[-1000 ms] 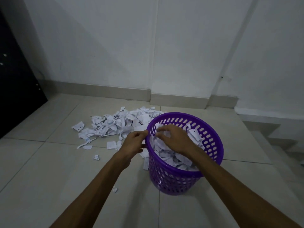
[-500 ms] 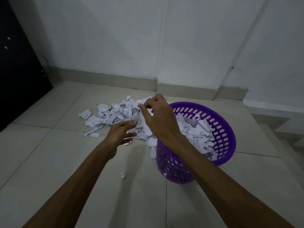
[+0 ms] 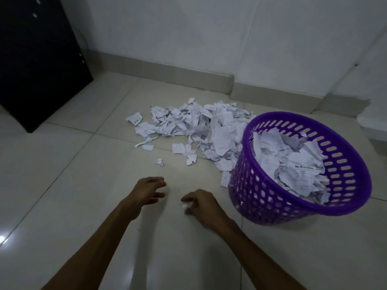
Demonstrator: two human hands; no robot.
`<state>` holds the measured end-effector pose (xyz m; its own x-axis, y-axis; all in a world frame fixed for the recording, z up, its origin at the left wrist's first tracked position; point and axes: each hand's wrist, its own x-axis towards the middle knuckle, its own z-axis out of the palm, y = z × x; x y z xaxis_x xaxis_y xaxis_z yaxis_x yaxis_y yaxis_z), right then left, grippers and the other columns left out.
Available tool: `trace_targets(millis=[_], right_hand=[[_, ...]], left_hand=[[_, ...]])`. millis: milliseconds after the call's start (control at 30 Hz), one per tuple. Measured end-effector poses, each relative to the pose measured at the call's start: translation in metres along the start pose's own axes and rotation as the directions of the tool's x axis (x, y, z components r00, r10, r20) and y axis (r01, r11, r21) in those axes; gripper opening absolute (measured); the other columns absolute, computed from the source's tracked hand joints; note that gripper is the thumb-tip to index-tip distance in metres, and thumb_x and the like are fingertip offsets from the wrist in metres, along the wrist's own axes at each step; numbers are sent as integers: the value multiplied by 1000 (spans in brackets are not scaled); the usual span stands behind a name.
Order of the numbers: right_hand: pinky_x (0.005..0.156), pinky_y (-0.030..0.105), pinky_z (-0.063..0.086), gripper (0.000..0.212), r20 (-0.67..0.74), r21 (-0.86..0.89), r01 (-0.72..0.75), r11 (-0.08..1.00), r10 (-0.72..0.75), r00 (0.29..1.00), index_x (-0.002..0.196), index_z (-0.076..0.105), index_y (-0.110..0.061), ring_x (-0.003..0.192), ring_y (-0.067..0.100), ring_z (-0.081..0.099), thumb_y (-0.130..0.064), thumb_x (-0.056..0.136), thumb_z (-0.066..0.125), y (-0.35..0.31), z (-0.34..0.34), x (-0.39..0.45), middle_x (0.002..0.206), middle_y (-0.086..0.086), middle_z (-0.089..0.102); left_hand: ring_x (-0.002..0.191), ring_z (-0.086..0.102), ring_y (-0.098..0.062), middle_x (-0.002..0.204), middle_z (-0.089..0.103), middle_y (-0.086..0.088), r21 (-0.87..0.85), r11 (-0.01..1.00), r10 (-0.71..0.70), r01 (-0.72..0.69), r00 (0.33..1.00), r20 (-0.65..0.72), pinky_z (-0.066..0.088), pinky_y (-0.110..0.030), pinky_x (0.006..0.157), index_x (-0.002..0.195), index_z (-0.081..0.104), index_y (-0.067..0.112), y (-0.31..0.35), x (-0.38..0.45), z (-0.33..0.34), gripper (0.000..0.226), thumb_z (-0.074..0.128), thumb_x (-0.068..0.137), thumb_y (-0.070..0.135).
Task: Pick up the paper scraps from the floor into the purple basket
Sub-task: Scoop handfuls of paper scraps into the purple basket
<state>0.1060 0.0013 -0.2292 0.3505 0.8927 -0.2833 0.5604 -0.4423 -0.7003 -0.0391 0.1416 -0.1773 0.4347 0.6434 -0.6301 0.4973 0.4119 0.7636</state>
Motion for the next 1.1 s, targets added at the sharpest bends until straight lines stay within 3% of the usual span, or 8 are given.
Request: trace_targets(millis=[133, 267, 467, 600, 733, 867, 1000, 1100], right_hand=[[74, 5, 40, 21, -72, 56, 38, 998, -34, 997, 100, 78, -15, 85, 9, 65, -14, 79, 78, 4, 12, 21, 98, 2, 75], [74, 14, 44, 11, -228, -11, 33, 999, -34, 973, 88, 76, -17, 78, 7, 61, -25, 81, 78, 0, 20, 57, 88, -2, 71], [107, 36, 38, 34, -587, -86, 76, 993, -112, 802, 126, 62, -21, 128, 22, 45, -21, 92, 62, -15, 5, 115, 135, 5, 53], [120, 36, 11, 62, -433, -143, 5, 990, -67, 899, 151, 34, -34, 150, 19, 12, -58, 95, 47, -16, -8, 148, 163, 2, 18], [121, 36, -8, 85, -313, -225, -64, 972, -10, 950, 156, 3, -38, 151, 20, -13, -80, 87, 27, -3, 11, 163, 165, 5, -9], [122, 40, -9, 98, -290, -291, 33, 956, -122, 949, 156, -7, -36, 151, 19, -16, -88, 80, 28, -9, 31, 161, 165, 6, -10], [121, 49, -9, 114, -287, -263, 68, 963, -145, 947, 152, -10, -45, 150, 16, -18, -98, 63, 38, -33, 40, 167, 164, 0, -14], [121, 51, -8, 119, -328, -277, 30, 960, -123, 937, 152, -10, -45, 149, 14, -20, -101, 59, 36, -40, 43, 173, 164, 0, -15]], left_hand=[[84, 69, -24, 111, 68, -8, -69, 997, -27, 24, 999, -41, 57, -24, 61, 121, 64, 10, -6, 15, -6, 30, 65, 92, 17], [81, 69, -24, 108, 69, -9, -114, 993, -19, 11, 998, -65, 57, -26, 64, 117, 65, 12, -5, 35, -7, 26, 65, 92, 18], [87, 68, -21, 104, 70, -8, -210, 972, 61, -102, 980, -191, 56, -26, 67, 107, 68, 17, 6, 70, -11, 16, 60, 95, 11], [83, 71, -21, 100, 72, -8, -262, 961, 27, -84, 976, -217, 56, -21, 57, 99, 69, 15, 17, 88, -22, 31, 47, 92, -5], [85, 71, -22, 104, 71, 2, -367, 921, 26, -127, 963, -269, 57, -22, 56, 97, 67, 19, 23, 107, -36, 30, 47, 93, -3], [81, 71, -21, 102, 72, 3, -418, 895, 23, -157, 951, -307, 59, -29, 68, 98, 68, 18, 26, 127, -46, 27, 50, 93, -2], [75, 72, -18, 96, 73, -8, -303, 898, 154, -320, 872, -465, 56, -25, 55, 104, 67, 14, 40, 152, -65, 26, 48, 94, -1], [93, 67, -18, 111, 68, -6, -183, 862, 297, -473, 764, -573, 58, -35, 79, 108, 65, 18, 57, 185, -81, 23, 58, 91, 6]])
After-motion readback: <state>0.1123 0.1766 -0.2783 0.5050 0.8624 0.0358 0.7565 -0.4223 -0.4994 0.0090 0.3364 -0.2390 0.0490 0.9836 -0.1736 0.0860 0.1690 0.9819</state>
